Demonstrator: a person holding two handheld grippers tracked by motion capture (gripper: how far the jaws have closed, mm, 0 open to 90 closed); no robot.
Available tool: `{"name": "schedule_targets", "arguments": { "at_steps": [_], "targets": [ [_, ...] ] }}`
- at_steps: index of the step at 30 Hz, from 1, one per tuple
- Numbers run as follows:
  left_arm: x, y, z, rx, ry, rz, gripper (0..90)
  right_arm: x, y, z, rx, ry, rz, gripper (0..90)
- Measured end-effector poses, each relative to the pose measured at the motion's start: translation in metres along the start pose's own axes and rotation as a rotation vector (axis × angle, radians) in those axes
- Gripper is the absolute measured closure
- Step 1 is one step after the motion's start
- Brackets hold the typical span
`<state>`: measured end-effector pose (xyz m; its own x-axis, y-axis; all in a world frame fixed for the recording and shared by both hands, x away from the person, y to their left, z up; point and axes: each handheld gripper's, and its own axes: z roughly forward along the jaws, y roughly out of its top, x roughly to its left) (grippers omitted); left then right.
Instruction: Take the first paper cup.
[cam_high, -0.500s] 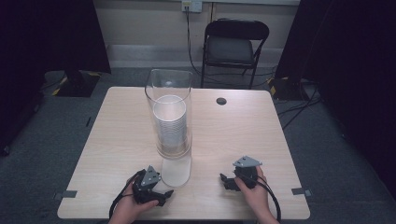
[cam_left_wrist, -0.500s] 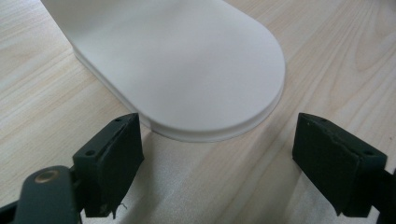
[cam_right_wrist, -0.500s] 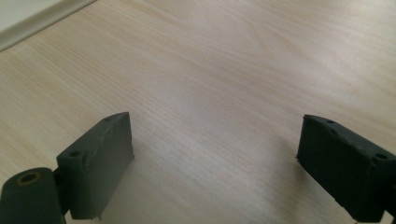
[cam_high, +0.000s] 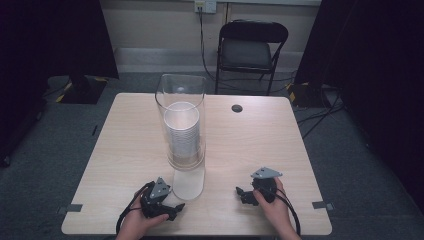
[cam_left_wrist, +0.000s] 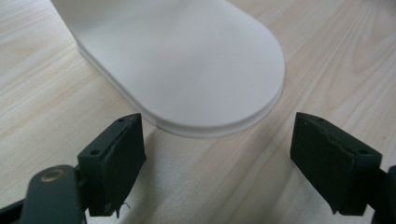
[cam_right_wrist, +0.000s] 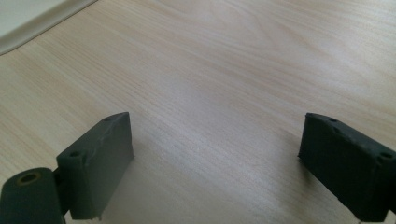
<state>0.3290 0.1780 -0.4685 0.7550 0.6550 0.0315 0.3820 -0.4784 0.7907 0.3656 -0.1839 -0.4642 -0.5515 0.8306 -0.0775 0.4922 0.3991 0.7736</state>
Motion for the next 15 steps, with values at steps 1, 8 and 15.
{"name": "schedule_targets", "arguments": {
  "at_steps": [1,8,15],
  "targets": [
    [0.001,0.002,-0.003,-0.008,0.004,0.007,17.6,0.000,0.000,0.000,0.000,0.000,-0.001,9.3],
    [0.005,0.019,-0.026,-0.092,0.011,-0.035,17.7,0.000,0.000,0.000,0.000,0.000,-0.001,9.3],
    [0.013,0.034,-0.046,-0.098,0.012,-0.037,17.9,0.000,0.000,0.000,0.000,0.000,-0.001,9.3]
  ]
}}
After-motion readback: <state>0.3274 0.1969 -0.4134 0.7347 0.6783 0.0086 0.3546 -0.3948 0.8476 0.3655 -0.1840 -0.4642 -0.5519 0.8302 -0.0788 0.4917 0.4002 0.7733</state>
